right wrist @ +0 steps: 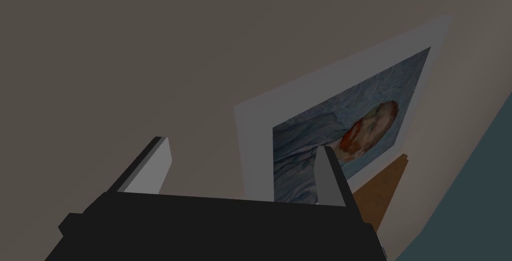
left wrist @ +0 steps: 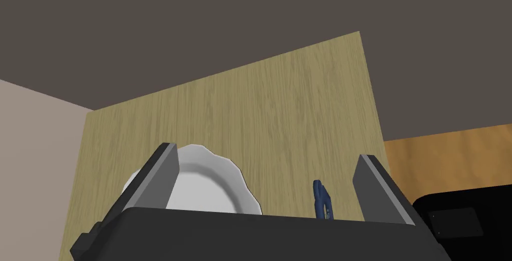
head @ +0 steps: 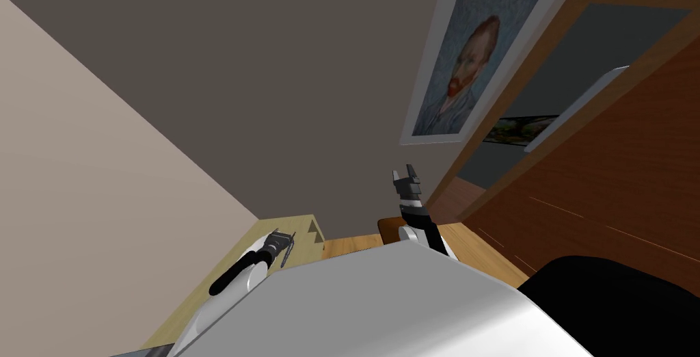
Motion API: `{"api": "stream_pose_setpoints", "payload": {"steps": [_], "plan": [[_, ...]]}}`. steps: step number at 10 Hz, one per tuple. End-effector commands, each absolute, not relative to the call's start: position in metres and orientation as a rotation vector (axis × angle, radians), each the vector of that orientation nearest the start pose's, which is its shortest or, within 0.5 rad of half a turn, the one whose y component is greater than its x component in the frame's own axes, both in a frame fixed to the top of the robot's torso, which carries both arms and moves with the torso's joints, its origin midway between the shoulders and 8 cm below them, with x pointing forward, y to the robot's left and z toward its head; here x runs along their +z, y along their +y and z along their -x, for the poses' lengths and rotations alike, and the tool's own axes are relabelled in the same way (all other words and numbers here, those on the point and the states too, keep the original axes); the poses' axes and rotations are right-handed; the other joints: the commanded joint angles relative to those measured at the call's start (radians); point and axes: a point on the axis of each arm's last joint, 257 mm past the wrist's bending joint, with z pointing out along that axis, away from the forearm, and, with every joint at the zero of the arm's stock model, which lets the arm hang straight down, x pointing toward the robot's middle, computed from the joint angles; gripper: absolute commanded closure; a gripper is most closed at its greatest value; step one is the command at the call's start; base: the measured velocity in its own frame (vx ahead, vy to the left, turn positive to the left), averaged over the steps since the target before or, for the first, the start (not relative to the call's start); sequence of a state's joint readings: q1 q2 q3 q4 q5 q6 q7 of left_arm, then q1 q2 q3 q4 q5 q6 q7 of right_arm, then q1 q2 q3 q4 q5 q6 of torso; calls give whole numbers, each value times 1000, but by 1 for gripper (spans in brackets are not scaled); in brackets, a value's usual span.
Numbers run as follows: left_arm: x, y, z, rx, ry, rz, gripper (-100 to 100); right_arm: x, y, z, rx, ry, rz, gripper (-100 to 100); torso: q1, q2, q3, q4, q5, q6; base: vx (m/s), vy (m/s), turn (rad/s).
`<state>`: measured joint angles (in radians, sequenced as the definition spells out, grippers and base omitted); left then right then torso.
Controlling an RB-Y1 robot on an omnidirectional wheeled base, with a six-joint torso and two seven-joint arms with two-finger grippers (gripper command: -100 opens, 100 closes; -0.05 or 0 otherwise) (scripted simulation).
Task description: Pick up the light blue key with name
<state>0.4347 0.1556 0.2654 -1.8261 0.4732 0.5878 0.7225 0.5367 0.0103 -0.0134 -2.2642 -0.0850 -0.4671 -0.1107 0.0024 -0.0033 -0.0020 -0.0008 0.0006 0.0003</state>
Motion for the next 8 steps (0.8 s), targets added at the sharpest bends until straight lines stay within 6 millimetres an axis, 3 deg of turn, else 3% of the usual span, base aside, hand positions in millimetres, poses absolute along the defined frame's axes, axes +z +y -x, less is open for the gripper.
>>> {"api": "stream_pose_setpoints", "payload": {"steps": [1,3,4,8], "plan": [[-402,409,-332,-1104,446,2565,-100,-1,-301,-346,1409,565,-826,0,0,0,0,0,0,0,38,20,-5],[-429,407,-312,-1037,355,2693,-100,-1,-301,-346,1409,565,-826,0,0,2,1,0,0,0,26,28,-8],[-431,406,-310,-1028,358,2703,-100,-1,-301,-346,1409,565,-826,0,0,2,1,0,0,0,24,27,-2],[-475,392,-269,-876,190,2924,-100,-1,-301,-346,1409,565,-826,0,1,1,1,0,0,0,33,32,-16]]}}
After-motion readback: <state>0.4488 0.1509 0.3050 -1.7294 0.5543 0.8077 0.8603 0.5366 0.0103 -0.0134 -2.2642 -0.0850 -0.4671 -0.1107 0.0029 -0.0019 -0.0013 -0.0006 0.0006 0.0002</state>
